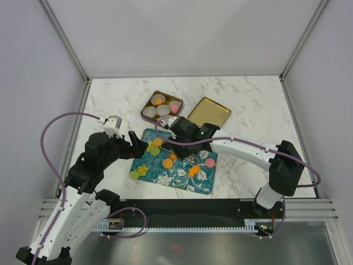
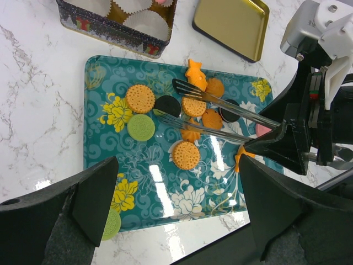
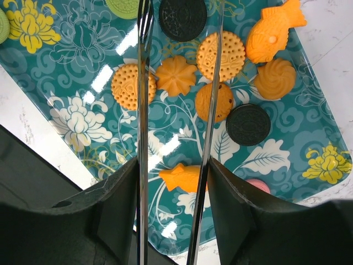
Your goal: Pack the cookies
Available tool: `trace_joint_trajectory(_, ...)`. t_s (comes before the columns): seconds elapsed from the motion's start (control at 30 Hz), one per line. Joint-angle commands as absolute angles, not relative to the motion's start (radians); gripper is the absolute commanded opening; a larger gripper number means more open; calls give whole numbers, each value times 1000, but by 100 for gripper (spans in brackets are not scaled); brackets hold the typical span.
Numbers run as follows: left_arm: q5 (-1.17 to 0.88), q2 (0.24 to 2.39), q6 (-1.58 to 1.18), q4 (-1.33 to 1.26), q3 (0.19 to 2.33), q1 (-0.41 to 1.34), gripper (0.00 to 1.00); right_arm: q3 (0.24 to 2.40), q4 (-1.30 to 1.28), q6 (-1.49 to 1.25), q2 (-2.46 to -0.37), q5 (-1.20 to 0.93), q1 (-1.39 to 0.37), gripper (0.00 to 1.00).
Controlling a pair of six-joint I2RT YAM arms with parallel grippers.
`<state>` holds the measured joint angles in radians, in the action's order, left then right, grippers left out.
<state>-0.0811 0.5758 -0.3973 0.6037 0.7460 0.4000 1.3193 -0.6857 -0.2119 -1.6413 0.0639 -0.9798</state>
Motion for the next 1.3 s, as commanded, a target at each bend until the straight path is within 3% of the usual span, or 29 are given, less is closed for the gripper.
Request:
trace_joint_trajectory(0.0, -75, 572, -364, 581, 746, 403, 98, 1338, -640, -202, -1652, 55, -983, 58)
trace_joint_trajectory(0.4, -72, 568, -364, 581, 744, 408, 98, 1324, -634, -206, -1654, 23, -965, 53)
trace_joint_trajectory(0.7, -69, 566, -365, 583, 744, 410, 98, 1344, -655, -207, -1591, 14, -937, 39)
trace_joint_trajectory(1.0, -67, 566, -365, 581, 746, 411, 98, 1488, -680, -189, -1575, 14, -850, 37)
trace_joint_trajectory(1.27, -64, 568, -365, 583, 745, 413, 98, 1730, -644, -198, -1777, 2, -741, 37)
